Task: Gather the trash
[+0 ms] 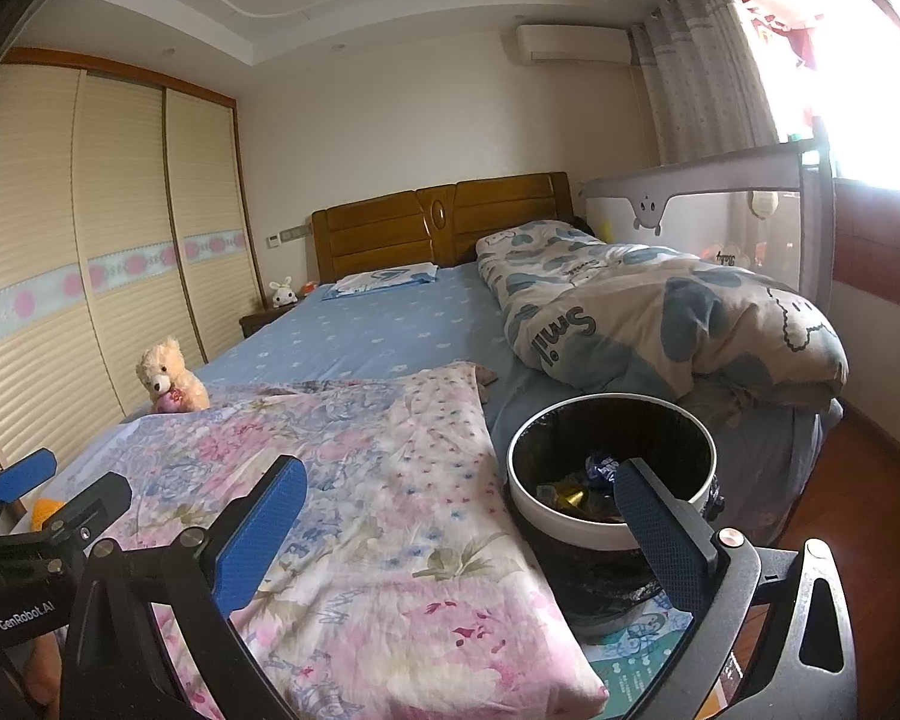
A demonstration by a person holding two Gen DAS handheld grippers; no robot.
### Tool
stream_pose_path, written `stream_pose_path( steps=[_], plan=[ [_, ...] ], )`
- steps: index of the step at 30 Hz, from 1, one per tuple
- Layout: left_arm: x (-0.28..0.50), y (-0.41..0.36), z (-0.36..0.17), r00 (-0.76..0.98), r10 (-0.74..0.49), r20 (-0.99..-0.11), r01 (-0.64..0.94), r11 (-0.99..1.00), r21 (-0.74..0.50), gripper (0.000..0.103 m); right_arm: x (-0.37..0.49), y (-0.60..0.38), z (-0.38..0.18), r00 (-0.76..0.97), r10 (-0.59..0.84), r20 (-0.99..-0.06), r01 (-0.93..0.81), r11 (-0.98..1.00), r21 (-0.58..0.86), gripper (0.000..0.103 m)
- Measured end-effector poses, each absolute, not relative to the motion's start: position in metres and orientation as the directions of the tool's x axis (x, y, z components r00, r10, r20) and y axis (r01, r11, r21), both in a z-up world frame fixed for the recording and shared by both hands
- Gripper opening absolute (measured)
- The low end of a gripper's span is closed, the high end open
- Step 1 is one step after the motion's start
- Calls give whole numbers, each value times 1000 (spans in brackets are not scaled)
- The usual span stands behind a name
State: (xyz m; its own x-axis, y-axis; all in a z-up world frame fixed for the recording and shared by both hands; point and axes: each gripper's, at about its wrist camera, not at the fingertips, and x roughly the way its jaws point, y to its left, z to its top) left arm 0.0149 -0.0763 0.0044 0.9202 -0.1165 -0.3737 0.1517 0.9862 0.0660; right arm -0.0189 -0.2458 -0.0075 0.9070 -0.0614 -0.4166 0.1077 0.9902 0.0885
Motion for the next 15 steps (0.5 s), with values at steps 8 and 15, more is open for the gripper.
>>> stream_pose_path(
  steps=[8, 15],
  plan=[
    [14, -77, 4, 919, -121, -375, 156, 986, 65, 103, -19, -246, -8, 906, -61, -418, 108, 990, 90, 103],
    [15, -78, 3, 918, -120, -379, 155, 986, 63, 103, -19, -246, -8, 906, -60, -418, 107, 990, 91, 103]
  ],
)
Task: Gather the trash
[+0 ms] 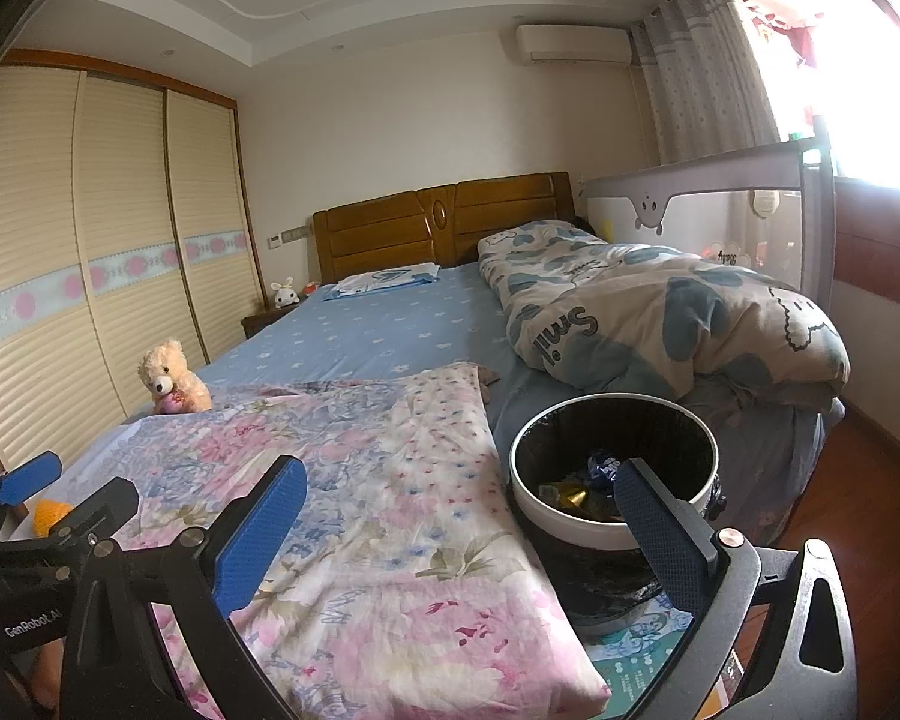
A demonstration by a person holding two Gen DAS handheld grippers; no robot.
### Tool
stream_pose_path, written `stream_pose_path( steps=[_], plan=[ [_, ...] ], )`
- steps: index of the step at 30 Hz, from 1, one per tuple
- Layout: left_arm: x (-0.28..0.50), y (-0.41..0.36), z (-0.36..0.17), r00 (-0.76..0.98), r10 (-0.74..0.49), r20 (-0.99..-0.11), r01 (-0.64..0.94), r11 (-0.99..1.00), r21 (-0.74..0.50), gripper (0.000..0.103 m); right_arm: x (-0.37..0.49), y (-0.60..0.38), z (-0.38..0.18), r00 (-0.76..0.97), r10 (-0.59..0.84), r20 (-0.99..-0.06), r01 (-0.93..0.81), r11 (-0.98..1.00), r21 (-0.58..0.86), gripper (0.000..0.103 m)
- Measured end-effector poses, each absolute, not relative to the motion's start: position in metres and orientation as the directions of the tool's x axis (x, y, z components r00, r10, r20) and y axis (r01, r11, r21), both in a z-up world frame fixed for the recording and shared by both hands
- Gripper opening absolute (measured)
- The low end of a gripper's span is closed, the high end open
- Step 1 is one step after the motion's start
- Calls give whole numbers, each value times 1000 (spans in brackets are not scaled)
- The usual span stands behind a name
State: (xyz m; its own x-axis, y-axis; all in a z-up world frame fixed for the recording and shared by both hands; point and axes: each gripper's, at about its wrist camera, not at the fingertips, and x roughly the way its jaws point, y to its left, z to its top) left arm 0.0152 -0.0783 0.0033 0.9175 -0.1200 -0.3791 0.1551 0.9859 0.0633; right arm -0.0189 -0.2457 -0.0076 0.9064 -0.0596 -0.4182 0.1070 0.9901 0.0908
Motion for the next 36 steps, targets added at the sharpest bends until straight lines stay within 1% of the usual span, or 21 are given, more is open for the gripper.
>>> stream_pose_path(
  steps=[31, 36],
  plan=[
    [16, -79, 1, 915, -122, -384, 158, 985, 65, 103, -17, -241, -7, 906, -47, -422, 96, 991, 96, 103],
    [18, -79, -6, 911, -125, -393, 163, 985, 64, 103, -16, -239, -8, 904, -41, -426, 92, 991, 99, 103]
  ],
)
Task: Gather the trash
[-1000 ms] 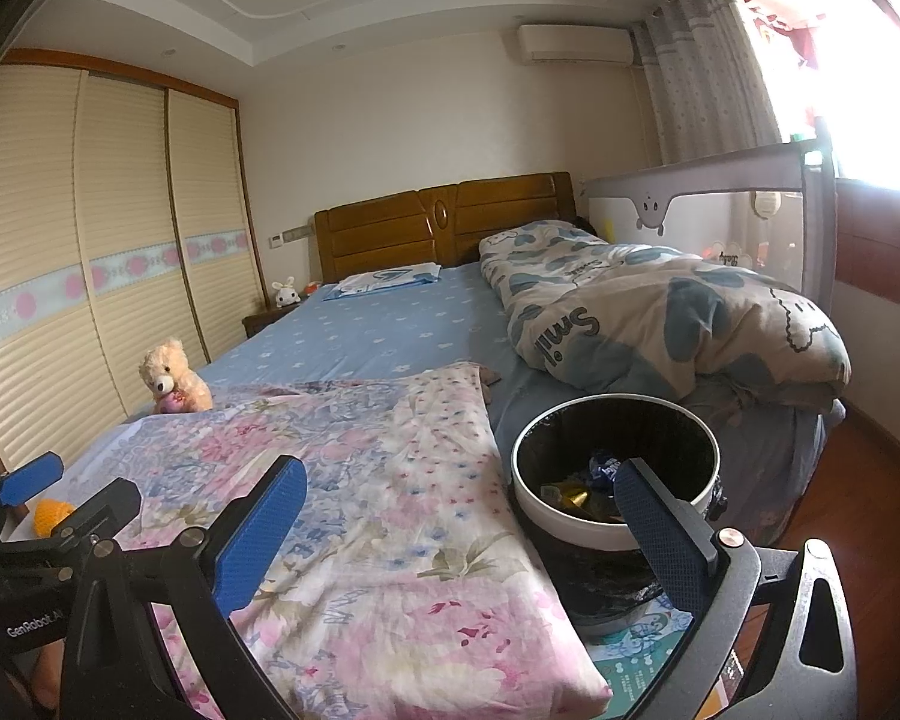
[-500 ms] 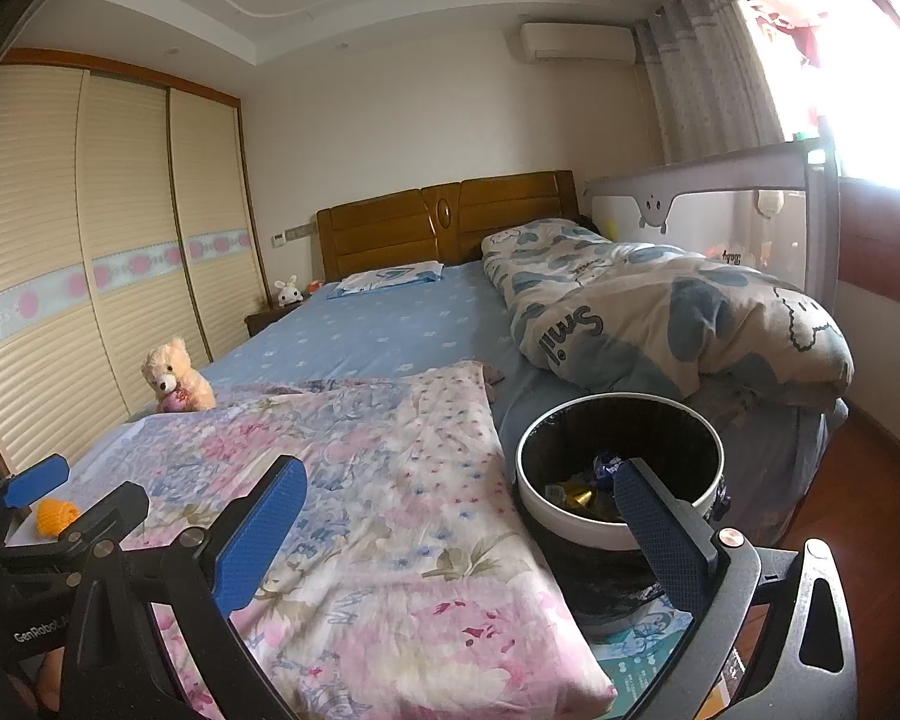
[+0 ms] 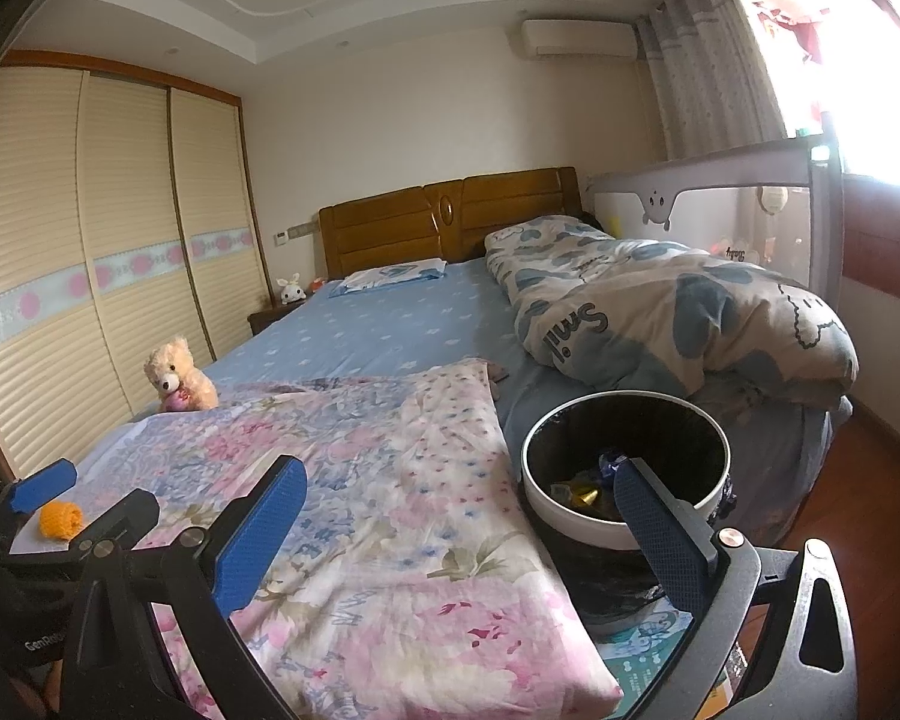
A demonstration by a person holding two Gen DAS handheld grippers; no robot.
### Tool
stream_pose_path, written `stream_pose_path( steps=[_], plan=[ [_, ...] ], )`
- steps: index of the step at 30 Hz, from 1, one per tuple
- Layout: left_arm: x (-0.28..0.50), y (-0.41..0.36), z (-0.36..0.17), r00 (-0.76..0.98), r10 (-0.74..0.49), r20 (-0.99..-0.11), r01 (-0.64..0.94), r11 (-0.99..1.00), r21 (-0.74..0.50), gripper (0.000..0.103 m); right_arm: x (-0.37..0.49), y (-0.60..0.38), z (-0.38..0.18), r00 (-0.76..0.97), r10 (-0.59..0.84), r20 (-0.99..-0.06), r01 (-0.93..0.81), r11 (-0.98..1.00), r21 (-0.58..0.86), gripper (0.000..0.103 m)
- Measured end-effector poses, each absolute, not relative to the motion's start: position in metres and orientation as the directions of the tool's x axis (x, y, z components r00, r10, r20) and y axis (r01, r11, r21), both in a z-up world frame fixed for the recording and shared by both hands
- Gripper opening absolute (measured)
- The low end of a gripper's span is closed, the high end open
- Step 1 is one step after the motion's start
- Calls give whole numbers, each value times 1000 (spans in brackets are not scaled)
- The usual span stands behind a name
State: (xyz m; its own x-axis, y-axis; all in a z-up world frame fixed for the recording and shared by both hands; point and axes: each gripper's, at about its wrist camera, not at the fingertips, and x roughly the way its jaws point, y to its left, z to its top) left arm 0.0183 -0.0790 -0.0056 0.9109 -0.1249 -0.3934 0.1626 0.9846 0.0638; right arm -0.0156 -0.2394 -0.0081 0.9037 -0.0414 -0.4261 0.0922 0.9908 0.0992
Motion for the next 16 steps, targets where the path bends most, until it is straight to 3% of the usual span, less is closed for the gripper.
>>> stream_pose_path(
  steps=[16],
  plan=[
    [29, -76, -18, 894, -137, -426, 173, 984, 48, 103, 1, -238, -22, 877, -21, -480, 86, 990, 114, 103]
  ],
)
